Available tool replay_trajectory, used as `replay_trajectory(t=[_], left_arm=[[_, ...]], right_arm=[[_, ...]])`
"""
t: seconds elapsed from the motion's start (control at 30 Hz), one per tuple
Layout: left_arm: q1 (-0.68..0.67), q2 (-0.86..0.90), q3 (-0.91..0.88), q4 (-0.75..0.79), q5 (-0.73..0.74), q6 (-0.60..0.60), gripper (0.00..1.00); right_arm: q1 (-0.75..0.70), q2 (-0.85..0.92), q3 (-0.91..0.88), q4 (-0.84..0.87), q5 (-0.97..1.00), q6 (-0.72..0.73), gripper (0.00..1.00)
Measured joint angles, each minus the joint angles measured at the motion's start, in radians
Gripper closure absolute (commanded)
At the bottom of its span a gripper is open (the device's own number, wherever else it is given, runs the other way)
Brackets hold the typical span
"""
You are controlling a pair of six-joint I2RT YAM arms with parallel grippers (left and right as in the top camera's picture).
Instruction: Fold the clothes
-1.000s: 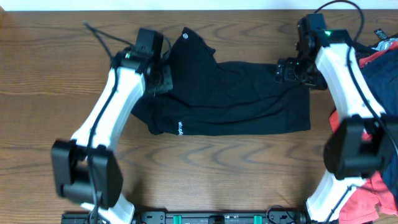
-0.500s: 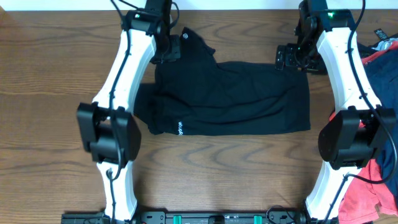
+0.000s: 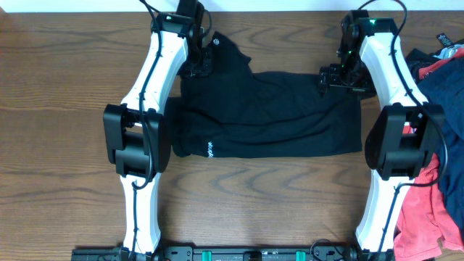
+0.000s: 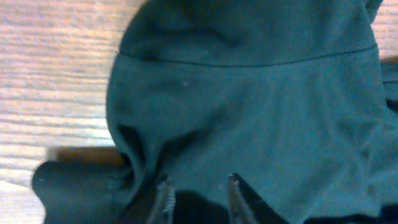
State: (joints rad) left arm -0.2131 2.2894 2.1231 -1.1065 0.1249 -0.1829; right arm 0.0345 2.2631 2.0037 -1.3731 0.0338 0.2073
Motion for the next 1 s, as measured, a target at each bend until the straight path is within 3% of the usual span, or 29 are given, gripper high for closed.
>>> replay_trajectory(t=[0.1,0.3,0.6,1.0], left_arm=[[0.019,0.002,0.000,0.005,0.007,0.004,0.50],[0.047,0.056,0.007,0.030,0.058,0.041,0.34],[0.048,0.103,0.007,0.211,0.143,0.113,0.28],[0.056,0.108,0.008,0.494,0.157,0.100,0.27]], right_arm=[[0.000,0.005,0.000,-0.004,0.000,-0.001,0.01],[0.000,0.005,0.000,-0.024,0.000,-0.007,0.01],[0.002,0.005,0.000,-0.055,0.000,-0.014,0.01],[0.011,0.005,0.000,-0.111,0.000,-0.018,0.01]])
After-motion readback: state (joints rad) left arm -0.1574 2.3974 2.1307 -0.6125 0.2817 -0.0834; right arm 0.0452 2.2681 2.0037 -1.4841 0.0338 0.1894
